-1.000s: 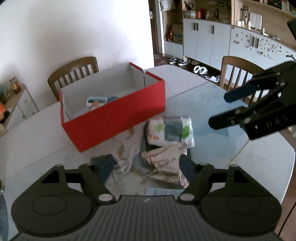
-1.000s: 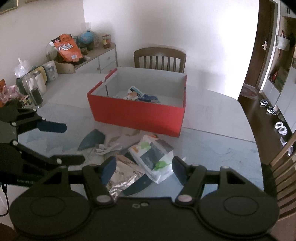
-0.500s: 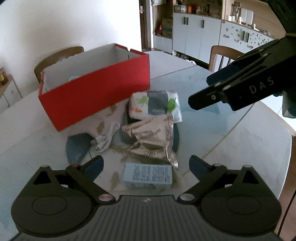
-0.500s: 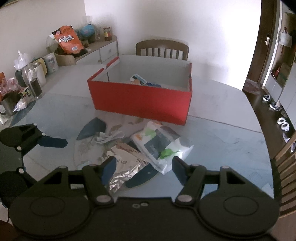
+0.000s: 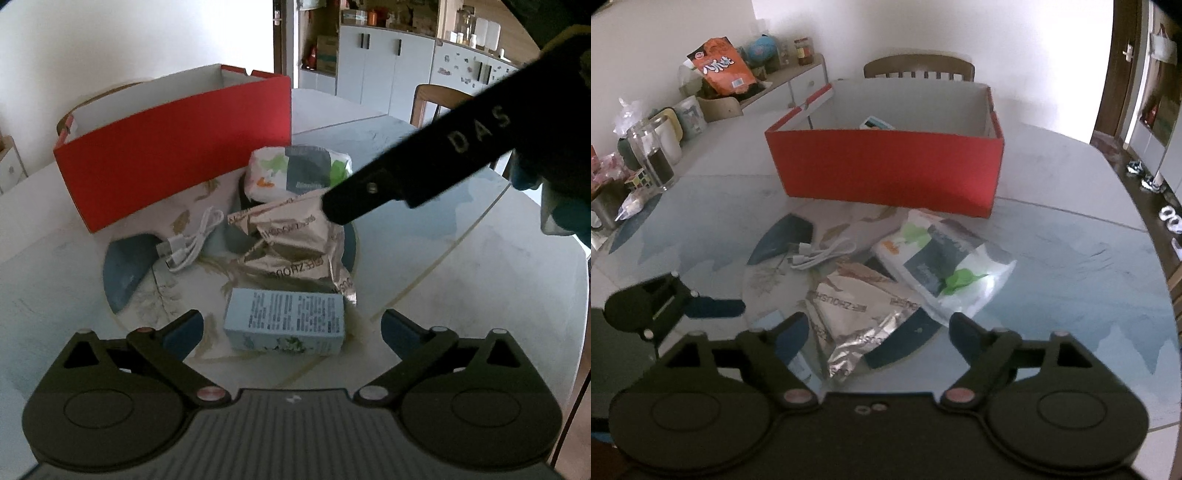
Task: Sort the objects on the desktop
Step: 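Withdraw both tools from the red box toward the remaining table items, then grasp the light blue carton with the left tool while the right tool grasps the silver snack bag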
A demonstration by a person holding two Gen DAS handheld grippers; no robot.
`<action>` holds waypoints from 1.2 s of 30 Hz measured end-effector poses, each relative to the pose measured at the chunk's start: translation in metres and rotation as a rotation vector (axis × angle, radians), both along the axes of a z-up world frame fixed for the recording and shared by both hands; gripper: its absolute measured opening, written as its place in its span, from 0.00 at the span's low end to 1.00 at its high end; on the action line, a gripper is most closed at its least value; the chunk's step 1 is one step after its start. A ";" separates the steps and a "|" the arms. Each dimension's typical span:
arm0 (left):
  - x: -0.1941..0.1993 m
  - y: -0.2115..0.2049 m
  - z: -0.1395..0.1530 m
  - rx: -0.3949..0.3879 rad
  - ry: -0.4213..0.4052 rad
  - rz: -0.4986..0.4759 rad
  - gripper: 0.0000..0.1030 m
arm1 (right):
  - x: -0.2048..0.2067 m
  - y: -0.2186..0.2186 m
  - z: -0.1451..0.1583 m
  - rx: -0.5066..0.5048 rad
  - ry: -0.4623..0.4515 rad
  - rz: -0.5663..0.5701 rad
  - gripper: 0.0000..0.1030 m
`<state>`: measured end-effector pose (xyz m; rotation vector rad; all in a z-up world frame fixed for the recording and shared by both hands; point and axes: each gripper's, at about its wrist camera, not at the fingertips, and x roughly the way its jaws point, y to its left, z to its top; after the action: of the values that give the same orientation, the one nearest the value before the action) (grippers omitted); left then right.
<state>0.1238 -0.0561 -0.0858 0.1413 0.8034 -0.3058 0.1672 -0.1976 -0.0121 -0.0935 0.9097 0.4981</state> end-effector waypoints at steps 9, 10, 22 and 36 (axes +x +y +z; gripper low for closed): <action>0.001 0.002 -0.017 -0.006 -0.009 -0.015 1.00 | 0.019 0.017 -0.021 0.042 0.085 -0.053 0.88; 0.002 0.002 -0.019 -0.004 -0.013 -0.012 1.00 | 0.021 0.018 -0.024 0.056 0.096 -0.059 0.88; 0.000 -0.001 -0.026 0.010 -0.058 -0.036 1.00 | 0.038 0.034 -0.046 0.042 0.153 -0.084 0.87; -0.006 0.003 -0.027 0.006 -0.100 -0.057 0.93 | 0.043 0.032 -0.054 0.048 0.184 -0.084 0.75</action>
<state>0.1183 -0.0526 -0.1125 0.1838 0.7024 -0.3478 0.2098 -0.1653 -0.0664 0.0348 1.0763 0.4554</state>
